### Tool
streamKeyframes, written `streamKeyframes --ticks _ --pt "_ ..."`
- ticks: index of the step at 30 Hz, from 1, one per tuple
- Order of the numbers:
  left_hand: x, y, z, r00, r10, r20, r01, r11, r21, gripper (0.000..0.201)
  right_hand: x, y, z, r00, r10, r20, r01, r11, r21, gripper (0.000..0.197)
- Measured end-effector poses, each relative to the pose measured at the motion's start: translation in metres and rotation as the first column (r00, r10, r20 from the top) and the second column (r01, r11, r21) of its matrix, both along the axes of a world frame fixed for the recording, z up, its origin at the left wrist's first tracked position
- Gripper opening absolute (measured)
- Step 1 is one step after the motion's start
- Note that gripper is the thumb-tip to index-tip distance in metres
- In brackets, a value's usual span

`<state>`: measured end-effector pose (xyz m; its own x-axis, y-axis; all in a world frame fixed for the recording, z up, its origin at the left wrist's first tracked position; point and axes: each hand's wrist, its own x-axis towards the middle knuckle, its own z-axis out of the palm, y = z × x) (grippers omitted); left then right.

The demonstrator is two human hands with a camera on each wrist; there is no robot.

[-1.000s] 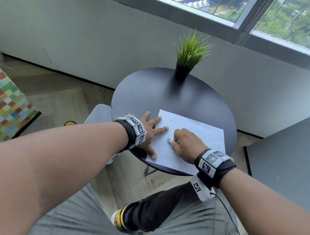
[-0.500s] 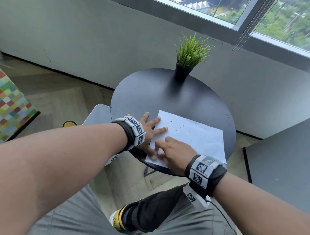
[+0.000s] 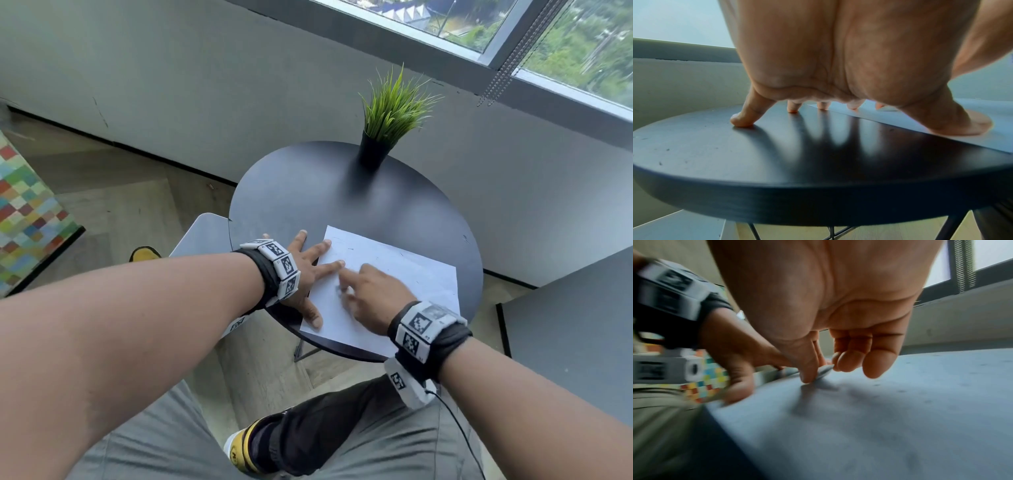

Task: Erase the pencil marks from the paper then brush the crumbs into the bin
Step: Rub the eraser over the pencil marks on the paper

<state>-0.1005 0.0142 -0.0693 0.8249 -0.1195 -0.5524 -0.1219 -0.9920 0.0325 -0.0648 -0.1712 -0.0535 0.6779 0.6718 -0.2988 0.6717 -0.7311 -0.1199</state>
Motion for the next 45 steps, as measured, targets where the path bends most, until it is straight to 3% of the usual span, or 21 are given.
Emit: streamKeyframes --ticks 3,8,13,18,23,26,29,31,34,35,39,43,45 --pt "0.0 0.0 0.0 1.0 -0.007 0.009 0.007 1.0 -0.003 0.125 -0.024 0.003 -0.006 0.983 0.162 -0.086 -0.161 0.987 0.022 0.017" --pt "-0.002 -0.001 0.0 1.0 0.006 0.015 -0.006 1.0 0.0 0.126 0.013 -0.006 -0.002 0.99 -0.143 0.013 0.143 0.989 0.029 0.023" --pt "-0.002 0.0 -0.002 1.0 -0.006 0.026 0.006 1.0 0.007 0.124 -0.033 -0.006 -0.008 0.986 0.162 -0.038 -0.163 0.987 0.001 0.017" --pt "-0.003 0.0 -0.003 1.0 0.016 0.025 -0.015 0.999 -0.035 0.124 0.007 -0.033 -0.003 0.989 -0.151 -0.001 0.151 0.988 0.021 0.026" --pt "-0.015 0.005 -0.006 0.986 0.02 0.165 -0.003 0.995 -0.105 0.108 0.014 -0.032 -0.006 0.974 -0.226 0.0 0.226 0.974 0.019 0.027" --pt "-0.023 0.011 -0.008 0.988 -0.007 0.155 0.023 0.994 -0.103 0.112 0.02 -0.028 0.001 0.969 -0.249 0.01 0.249 0.968 -0.027 0.024" --pt "-0.023 0.011 -0.008 0.991 -0.008 0.135 0.022 0.995 -0.097 0.12 0.013 -0.018 0.003 0.984 -0.174 0.022 0.175 0.984 -0.041 0.018" --pt "-0.021 0.011 -0.008 0.991 -0.004 0.134 0.017 0.995 -0.097 0.122 -0.007 -0.008 0.0 1.0 0.011 0.008 -0.011 1.0 -0.019 0.017" --pt "-0.02 0.011 -0.012 0.99 -0.017 0.143 0.03 0.996 -0.084 0.121 -0.031 0.004 -0.001 0.964 0.263 -0.03 -0.263 0.965 0.005 0.015" --pt "-0.02 0.012 -0.012 0.989 -0.019 0.144 0.031 0.996 -0.084 0.122 -0.026 0.007 -0.001 0.967 0.256 -0.013 -0.256 0.967 -0.001 0.017" --pt "-0.02 0.012 -0.013 0.991 -0.007 0.137 0.021 0.994 -0.107 0.125 0.01 0.01 -0.002 0.998 -0.01 0.063 0.008 1.0 0.027 0.027" --pt "-0.021 0.014 -0.014 0.991 0.003 0.131 0.013 0.993 -0.118 0.123 -0.017 0.022 -0.004 0.962 0.272 0.021 -0.271 0.962 -0.012 0.025" --pt "-0.019 0.014 -0.014 0.991 0.006 0.134 0.011 0.992 -0.128 0.123 -0.008 0.022 -0.003 0.97 0.243 0.024 -0.244 0.97 0.007 0.027"
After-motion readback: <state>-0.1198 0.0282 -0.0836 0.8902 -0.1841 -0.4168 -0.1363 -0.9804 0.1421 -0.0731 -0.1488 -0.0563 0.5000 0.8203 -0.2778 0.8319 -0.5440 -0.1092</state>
